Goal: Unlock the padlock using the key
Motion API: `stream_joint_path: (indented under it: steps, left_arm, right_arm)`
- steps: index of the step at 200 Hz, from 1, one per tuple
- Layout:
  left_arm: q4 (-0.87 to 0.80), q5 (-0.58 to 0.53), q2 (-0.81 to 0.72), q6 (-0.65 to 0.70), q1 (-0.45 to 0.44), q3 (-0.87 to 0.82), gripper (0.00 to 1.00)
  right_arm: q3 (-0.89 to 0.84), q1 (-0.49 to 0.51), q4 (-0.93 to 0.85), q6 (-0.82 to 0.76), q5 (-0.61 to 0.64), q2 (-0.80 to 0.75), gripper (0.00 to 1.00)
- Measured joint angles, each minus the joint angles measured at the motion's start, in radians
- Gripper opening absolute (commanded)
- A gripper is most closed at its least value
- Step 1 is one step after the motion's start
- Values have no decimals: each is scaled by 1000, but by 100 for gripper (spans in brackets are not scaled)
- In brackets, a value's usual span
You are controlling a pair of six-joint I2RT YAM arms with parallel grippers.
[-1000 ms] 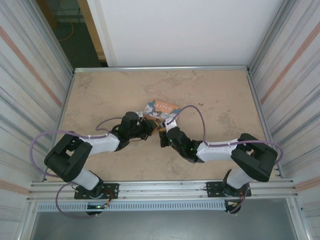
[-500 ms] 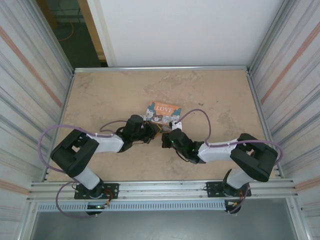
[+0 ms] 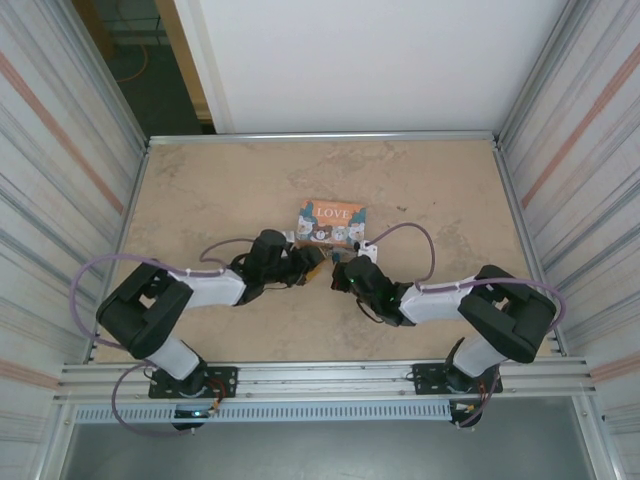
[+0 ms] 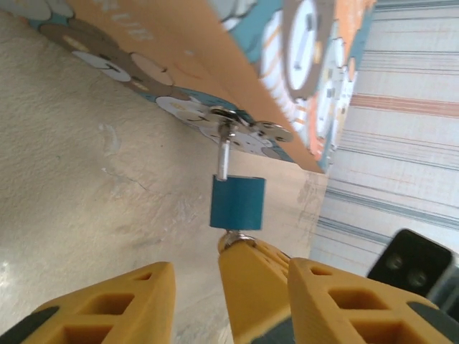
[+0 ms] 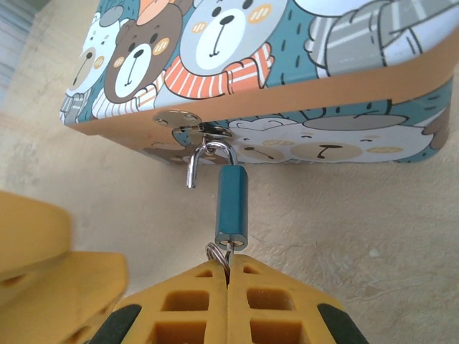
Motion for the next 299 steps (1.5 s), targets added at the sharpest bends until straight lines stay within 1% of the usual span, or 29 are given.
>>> stream_joint_path:
  steps: [37,96,121,146,173,227,299]
  left_arm:
    - [-128,-50,-134,102,9,13,51]
    - [-365,-187,-325,353,14,106,52]
    - [-428,-244,-390,449,14,129,54]
    - [-479,-295,-437,518,14,131,55]
    - [-521,-338,-467,561,14,131,56]
    - [-564,-389,-517,597,16,129,58]
    - [-604,-440,-590,624,29,107,59]
  right_arm:
    - [-50,-31,34,54,-41,-27,0]
    - [-130,-96,106,116,-122,-66,0]
    - [-144,-108,122,127,-137,-75,0]
    - [-158,-124,137,128,-156,-78,0]
    - [-164,-141,147,128,-173,-78,0]
    - [-166,-155,157,132,-196,-74,0]
    - [-162,-154,230,183,-208,27,0]
